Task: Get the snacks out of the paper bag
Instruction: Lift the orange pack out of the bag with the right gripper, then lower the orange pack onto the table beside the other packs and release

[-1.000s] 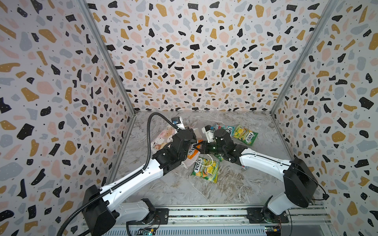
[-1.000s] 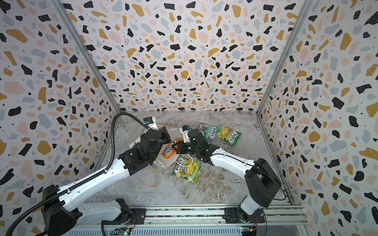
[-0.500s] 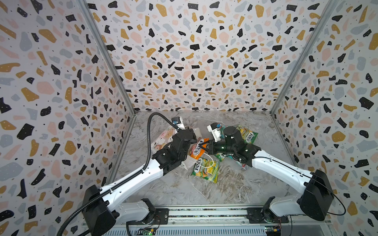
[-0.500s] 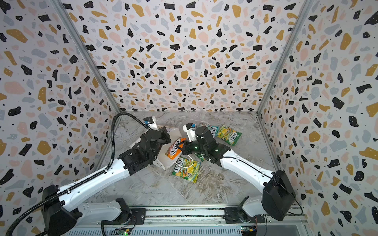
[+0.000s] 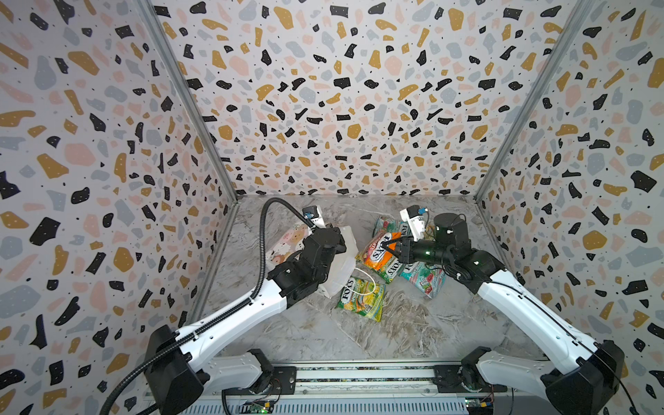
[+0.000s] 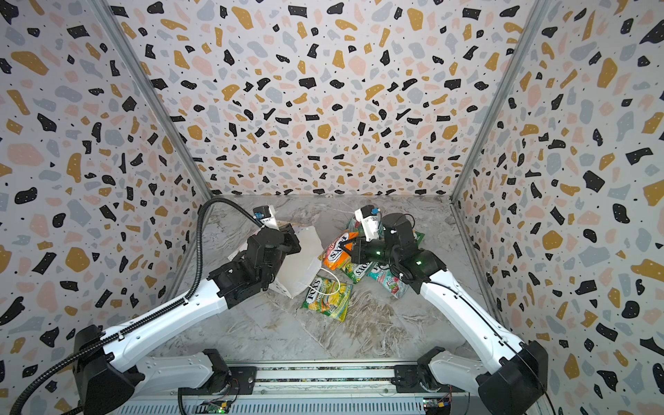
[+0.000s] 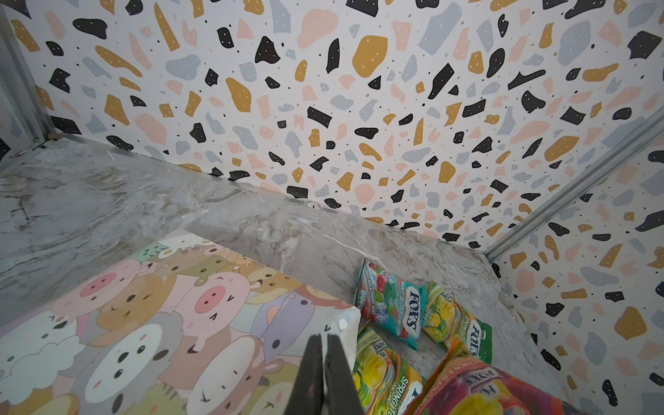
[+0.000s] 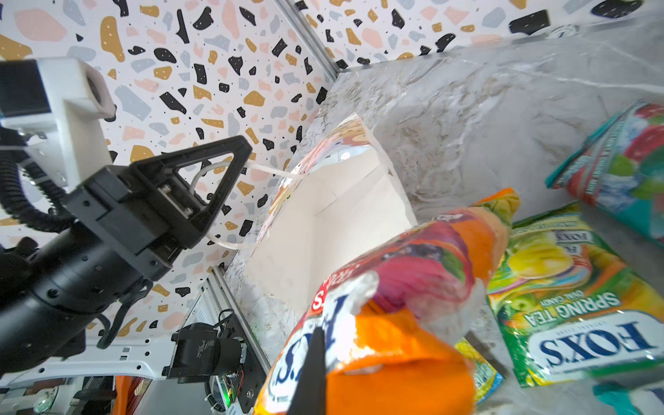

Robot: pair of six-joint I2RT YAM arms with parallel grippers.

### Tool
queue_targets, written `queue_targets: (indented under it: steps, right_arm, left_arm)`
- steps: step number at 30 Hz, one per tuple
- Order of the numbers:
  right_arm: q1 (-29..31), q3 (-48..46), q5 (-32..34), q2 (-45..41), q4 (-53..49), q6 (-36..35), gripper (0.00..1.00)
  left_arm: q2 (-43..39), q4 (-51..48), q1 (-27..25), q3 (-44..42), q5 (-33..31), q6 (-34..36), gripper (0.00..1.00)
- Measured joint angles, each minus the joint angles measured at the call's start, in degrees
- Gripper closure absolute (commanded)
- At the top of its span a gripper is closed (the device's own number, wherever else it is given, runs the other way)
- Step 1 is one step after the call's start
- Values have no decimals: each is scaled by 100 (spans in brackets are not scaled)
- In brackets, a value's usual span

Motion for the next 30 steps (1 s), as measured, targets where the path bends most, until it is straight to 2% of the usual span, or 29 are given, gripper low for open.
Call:
queue_targets:
  steps: [6,10,17,30]
  right_arm:
    - [-815,-330,-243,-562,-616,-328,100]
    - [-1088,-667,-297,-734,-1064,-551,100]
    - [-1150,-1191,-337,-903,-1665,-780,100]
    - [-1150,-2028,-575,-1060,-1657,-789,100]
  left_arm:
    - [0,-92,0,2,61,2,100]
    - [0,-118,0,4,81,4,100]
    - [-2,-142,0,39,122,4,100]
    - [-2,-140,0,39,210,4,100]
